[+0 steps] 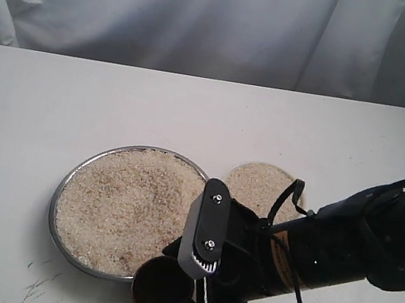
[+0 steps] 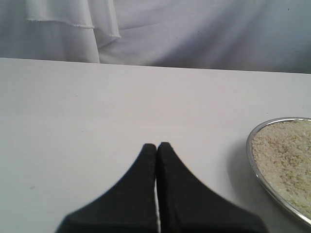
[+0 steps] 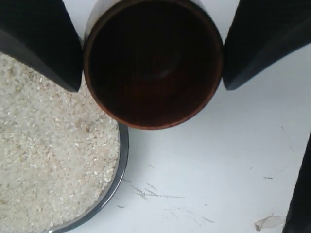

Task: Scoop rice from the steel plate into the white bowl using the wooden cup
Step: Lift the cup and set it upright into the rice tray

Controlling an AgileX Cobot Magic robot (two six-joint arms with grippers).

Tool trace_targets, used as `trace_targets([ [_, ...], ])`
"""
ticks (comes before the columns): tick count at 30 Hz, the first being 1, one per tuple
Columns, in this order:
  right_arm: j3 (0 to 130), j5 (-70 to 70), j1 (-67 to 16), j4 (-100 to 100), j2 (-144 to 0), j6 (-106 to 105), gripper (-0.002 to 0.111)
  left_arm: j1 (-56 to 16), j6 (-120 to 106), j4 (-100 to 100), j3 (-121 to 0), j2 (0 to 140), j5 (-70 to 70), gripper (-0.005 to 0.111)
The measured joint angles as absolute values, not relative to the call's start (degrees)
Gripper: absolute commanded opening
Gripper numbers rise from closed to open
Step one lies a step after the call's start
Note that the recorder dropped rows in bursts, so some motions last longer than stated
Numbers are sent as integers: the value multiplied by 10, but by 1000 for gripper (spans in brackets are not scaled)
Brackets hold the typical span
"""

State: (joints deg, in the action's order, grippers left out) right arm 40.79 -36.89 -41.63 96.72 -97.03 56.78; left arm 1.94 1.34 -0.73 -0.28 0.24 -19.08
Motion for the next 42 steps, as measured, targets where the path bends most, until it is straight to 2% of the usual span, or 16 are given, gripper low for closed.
trace_targets([
  [9, 417, -359, -416, 970, -941, 570, 0, 19, 13, -7, -3, 2, -191, 0],
  [17, 484, -319, -416, 991, -945, 570, 0, 19, 13, -7, -3, 2, -191, 0],
  [36, 671, -370, -377, 1000, -1142, 597, 0, 19, 13, -7, -3, 2, -191, 0],
  [38, 677, -373, -377, 998, -1149, 606, 2, 19, 13, -7, -3, 2, -191, 0],
  [42, 681, -375, -377, 998, -1151, 613, 17, 19, 13, -7, -3, 2, -191, 0],
])
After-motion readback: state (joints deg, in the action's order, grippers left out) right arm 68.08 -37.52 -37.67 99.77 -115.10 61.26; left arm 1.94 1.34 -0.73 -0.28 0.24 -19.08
